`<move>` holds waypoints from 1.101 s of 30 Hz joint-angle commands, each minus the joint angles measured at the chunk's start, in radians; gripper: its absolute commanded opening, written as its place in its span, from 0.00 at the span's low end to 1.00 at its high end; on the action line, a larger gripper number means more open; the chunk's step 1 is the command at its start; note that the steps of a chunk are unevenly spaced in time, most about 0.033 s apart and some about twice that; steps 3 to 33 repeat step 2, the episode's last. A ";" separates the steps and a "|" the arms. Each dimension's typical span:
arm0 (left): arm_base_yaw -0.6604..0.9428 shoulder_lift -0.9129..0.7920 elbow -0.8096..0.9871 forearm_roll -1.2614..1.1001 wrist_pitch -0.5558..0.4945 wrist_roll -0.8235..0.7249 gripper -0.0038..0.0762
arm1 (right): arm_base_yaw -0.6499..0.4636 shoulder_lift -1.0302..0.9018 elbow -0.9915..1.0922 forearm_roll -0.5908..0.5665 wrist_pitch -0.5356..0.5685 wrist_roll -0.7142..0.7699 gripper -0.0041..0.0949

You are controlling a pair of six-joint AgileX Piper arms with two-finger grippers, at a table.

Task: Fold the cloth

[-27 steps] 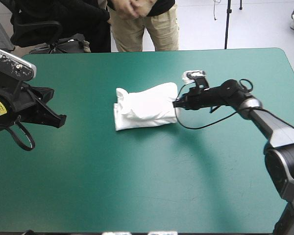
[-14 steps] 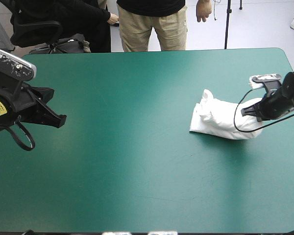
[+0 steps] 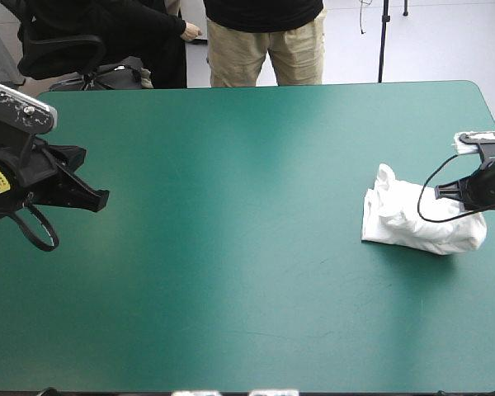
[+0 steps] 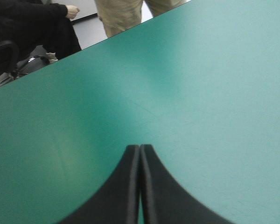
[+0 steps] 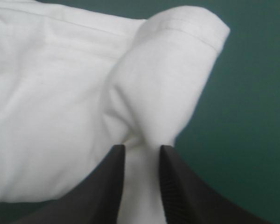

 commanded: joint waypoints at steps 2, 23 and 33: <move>0.000 -0.020 -0.023 0.083 0.060 -0.036 0.03 | -0.008 -0.035 -0.015 0.073 -0.025 -0.028 0.81; 0.000 -0.020 -0.023 0.083 0.060 -0.036 0.03 | -0.008 -0.035 -0.015 0.073 -0.025 -0.028 0.81; 0.000 -0.020 -0.023 0.083 0.060 -0.036 0.03 | -0.008 -0.035 -0.015 0.073 -0.025 -0.028 0.81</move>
